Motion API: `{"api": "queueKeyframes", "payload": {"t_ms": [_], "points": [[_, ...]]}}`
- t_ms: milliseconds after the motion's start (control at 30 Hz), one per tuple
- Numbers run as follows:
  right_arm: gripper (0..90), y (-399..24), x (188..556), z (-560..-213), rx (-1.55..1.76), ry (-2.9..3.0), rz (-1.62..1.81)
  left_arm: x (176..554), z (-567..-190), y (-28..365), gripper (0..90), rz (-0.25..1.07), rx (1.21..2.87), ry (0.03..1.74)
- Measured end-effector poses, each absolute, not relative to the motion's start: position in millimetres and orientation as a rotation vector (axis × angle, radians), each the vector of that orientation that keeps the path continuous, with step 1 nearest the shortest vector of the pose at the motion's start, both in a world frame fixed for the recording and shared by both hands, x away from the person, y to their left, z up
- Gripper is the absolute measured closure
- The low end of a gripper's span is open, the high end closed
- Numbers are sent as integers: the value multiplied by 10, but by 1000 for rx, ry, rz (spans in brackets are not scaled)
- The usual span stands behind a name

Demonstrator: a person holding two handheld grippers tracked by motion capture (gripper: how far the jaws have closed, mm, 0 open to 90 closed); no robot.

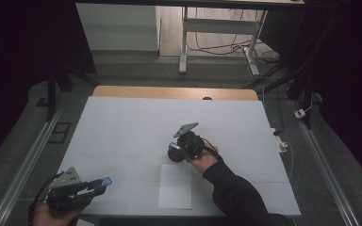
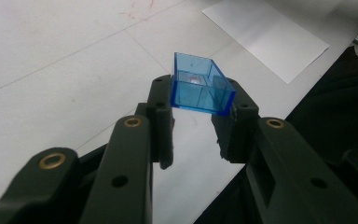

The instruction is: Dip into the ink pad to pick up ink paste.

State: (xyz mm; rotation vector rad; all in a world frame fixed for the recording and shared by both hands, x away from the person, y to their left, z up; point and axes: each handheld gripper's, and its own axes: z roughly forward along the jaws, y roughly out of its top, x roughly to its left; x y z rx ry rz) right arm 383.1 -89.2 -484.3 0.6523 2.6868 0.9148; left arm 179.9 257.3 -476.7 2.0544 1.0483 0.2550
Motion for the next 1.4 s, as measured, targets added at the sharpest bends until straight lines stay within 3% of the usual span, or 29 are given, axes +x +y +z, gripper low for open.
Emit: {"api": "queueKeyframes", "payload": {"t_ms": [667, 1400], "points": [[701, -1057, 3984, -4911, 801, 2723, 1112, 1802, -4769, 2575, 688, 250, 2053, 1049], [697, -965, 3875, -4876, 688, 2687, 1004, 1800, -4768, 2583, 688, 249, 2051, 1044]]}}
